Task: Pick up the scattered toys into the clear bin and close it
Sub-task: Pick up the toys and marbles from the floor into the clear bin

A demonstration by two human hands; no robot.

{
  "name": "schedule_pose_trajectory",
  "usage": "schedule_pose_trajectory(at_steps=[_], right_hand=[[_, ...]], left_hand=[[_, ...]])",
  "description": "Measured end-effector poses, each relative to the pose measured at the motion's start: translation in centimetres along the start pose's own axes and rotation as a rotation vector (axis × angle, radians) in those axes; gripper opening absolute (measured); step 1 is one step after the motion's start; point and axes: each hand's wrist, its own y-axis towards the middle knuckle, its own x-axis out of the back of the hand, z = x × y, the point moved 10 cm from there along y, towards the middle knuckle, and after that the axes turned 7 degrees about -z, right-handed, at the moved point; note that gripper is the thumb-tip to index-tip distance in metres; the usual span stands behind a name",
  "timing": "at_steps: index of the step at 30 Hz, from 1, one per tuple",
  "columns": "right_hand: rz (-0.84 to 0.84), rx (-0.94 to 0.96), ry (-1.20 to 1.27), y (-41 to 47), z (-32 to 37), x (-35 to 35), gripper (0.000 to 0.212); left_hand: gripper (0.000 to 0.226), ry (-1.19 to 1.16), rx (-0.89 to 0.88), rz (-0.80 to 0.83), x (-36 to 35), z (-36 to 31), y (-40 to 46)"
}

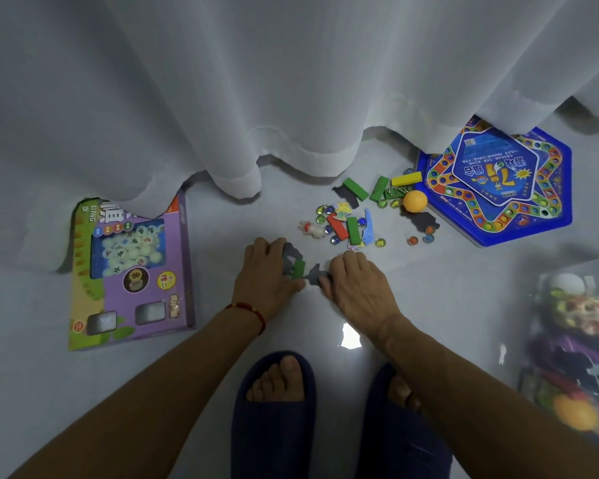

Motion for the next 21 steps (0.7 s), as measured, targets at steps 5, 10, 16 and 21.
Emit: schedule_pose_trajectory(at_steps=[5, 10, 16, 21], right_hand=[[-0.049, 0.068, 0.086, -0.5, 0.4, 0.5, 0.02], [0.026, 0.135, 0.136, -0.7, 0.7, 0.6, 0.031], [0.106, 0.021, 0.22, -0.1, 0.8, 1.2, 0.042], [0.2, -0.152, 0.28, -2.0, 1.7, 0.3, 0.04]], left_hand=[[0.065, -0.022, 0.041, -0.005, -0.2, -0.2, -0.5], [0.033, 0.004, -0.01, -0.003, -0.4, -1.1, -1.6], [0.027, -0.005, 0.003, -0.001, -0.1, -1.0, -1.7], [0.022, -0.27, 0.223, -0.04, 0.7, 1.0, -2.2]])
